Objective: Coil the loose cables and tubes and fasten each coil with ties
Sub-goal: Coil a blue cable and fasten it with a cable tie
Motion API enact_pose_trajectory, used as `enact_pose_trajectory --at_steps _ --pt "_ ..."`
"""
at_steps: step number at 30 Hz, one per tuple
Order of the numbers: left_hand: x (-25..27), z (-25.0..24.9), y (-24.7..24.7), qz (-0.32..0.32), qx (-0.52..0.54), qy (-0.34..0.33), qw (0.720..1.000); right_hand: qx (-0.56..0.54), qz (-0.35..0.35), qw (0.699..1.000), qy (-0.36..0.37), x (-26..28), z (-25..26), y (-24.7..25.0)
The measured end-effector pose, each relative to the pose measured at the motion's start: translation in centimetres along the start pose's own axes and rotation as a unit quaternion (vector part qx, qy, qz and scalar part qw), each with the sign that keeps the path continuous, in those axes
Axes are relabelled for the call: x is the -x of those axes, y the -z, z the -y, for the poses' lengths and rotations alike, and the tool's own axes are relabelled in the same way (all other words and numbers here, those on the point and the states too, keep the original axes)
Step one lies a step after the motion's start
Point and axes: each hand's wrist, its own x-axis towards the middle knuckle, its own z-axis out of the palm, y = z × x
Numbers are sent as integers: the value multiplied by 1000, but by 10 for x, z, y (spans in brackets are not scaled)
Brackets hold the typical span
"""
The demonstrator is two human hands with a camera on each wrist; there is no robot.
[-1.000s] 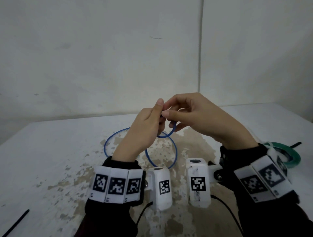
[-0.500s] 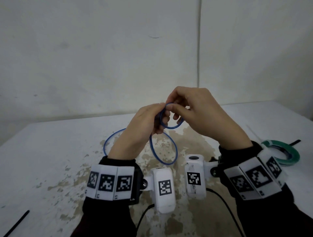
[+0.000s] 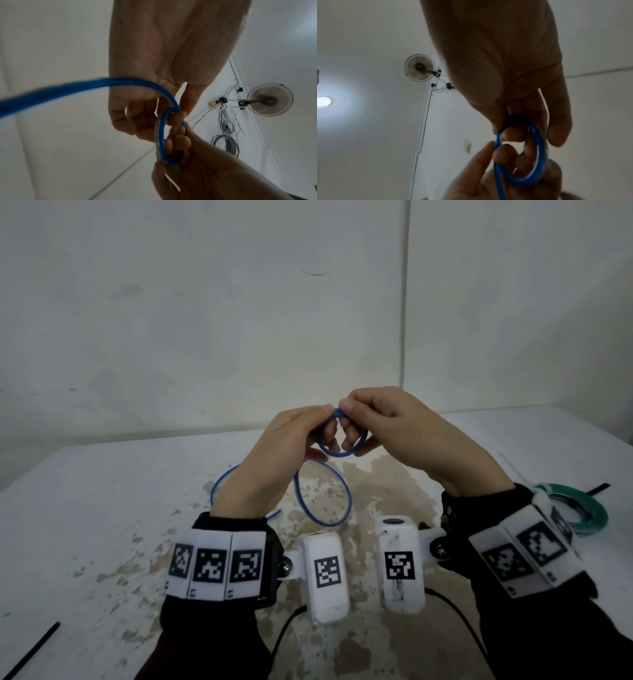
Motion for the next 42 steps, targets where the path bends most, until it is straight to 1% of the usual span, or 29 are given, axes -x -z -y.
enact_pose_trajectory --at_steps 2,4,7,10,12,15,17,19,22,25,26,28,30,33,37,39,42 --pt "0 -1 0 6 61 11 998 -88 -19 996 -18 -1 1 -1" --pt "0 0 0 26 79 -9 997 -134 -21 990 -28 -1 1 -2" --pt "0 1 2 29 15 -55 998 -180 14 983 -41 -1 0 0" --pt "4 0 5 59 -37 -63 996 -200 80 976 -43 2 -4 4" --pt "5 -1 7 62 -45 -60 995 -187 98 976 -44 3 -6 5" --pt "6 -2 7 31 -28 -43 998 -204 58 976 -46 1 -4 0" --pt "4 -2 7 16 5 -21 1000 -251 31 966 -52 0 -1 -3" --pt "2 -1 7 10 37 -23 999 -278 20 958 -61 0 1 -5" --pt "3 -1 9 6 21 -52 998 -247 33 966 -62 1 2 -2" --pt "7 -5 9 24 -21 -52 998 -223 70 971 -52 4 1 -1" --pt "7 -6 7 19 -22 -48 998 -222 63 972 -48 4 1 -2" --pt "6 -7 5 -1 -10 -28 1000 -231 24 972 -46 2 0 -4" --pt "3 -6 3 -8 12 -12 1000 -254 -4 966 -52 1 1 -5" --pt "3 -4 4 1 26 -34 999 -282 6 957 -73 1 4 -3" --pt "6 -7 6 1 -24 -39 999 -288 51 953 -78 3 5 -3" --pt "5 -7 6 1 -3 -31 1000 -297 36 953 -56 3 5 -5" --pt "3 -6 6 9 28 -13 999 -350 3 936 -41 1 5 -5"
